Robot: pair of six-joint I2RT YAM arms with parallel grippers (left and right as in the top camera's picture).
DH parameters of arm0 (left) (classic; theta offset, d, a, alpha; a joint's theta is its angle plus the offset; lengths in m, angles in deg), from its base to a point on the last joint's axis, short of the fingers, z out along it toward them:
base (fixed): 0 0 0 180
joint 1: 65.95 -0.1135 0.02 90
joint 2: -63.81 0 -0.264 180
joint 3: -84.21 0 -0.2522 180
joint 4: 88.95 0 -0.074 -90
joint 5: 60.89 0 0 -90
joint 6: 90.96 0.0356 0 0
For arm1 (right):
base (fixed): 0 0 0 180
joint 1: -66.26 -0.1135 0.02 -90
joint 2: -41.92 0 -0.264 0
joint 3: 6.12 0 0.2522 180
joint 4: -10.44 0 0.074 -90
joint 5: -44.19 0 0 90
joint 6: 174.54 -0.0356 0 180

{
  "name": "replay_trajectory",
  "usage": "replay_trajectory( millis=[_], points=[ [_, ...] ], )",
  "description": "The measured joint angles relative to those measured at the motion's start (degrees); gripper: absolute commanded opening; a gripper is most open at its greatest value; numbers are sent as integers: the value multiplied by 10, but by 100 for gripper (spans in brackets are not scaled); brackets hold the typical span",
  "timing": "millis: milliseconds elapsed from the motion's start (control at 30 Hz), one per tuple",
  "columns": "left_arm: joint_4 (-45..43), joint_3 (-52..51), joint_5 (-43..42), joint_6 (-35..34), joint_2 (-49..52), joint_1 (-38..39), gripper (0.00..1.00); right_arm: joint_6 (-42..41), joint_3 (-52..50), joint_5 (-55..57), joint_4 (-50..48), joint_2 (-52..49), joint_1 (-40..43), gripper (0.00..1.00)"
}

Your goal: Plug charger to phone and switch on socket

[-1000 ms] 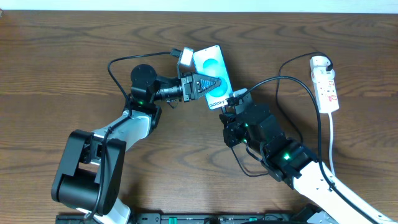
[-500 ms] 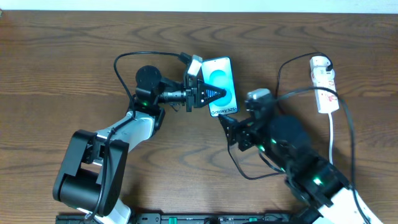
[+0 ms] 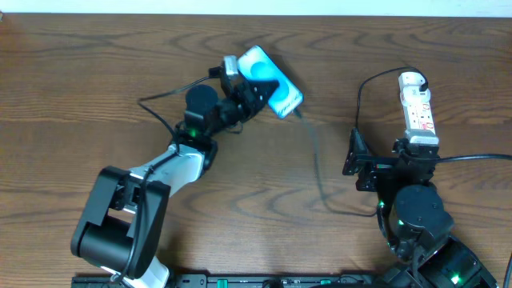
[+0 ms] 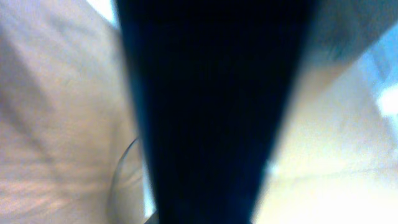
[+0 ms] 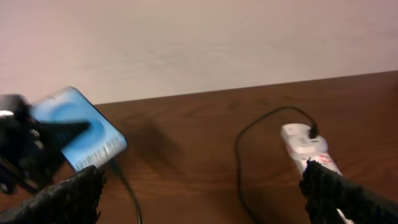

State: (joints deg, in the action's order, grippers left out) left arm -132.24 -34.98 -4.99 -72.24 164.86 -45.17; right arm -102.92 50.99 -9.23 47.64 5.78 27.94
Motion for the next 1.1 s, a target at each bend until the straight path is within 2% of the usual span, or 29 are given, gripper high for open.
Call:
replay_trajectory(
  millis=[67, 133, 233, 267, 300, 400, 433, 500, 600, 700, 833, 1000, 1100],
  points=[
    [-41, 0, 110, -70, 0, 32, 7, 0, 0, 31, 13, 0, 0, 99],
    [-18, 9, 189, -82, 0, 66, 7, 0, 0, 65, 16, 0, 0, 99],
    [118, 67, 238, -37, 1, 114, 8, -5, 0, 115, 17, 7, 0, 99],
    [193, 101, 239, -3, 1, 125, 8, -7, 0, 123, 17, 11, 0, 99],
    [286, 146, 233, 50, 1, 136, 7, -7, 0, 135, 16, 21, 0, 99],
    [409, 212, 181, 161, 1, 140, 7, -9, 0, 148, 23, 37, 0, 99],
    [449, 226, 136, 217, 1, 134, 7, -9, 0, 151, 25, 38, 0, 99],
    [532, 237, 72, 286, 1, 122, 7, -11, 0, 153, 25, 37, 0, 99],
    [707, 232, -42, 413, 9, 81, 8, -32, 0, 151, 26, 38, 0, 99],
    [732, 231, -123, 513, 38, 46, 8, -60, 0, 128, 26, 37, 0, 99],
    [698, 231, -235, 578, 114, 48, 8, -69, 1, 114, 60, 35, 0, 99],
    [652, 231, -285, 596, 183, 50, 8, -71, 1, 111, 99, 35, 0, 99],
    [600, 230, -291, 596, 186, 50, 9, -71, 1, 110, 120, 35, 0, 99]
  ],
)
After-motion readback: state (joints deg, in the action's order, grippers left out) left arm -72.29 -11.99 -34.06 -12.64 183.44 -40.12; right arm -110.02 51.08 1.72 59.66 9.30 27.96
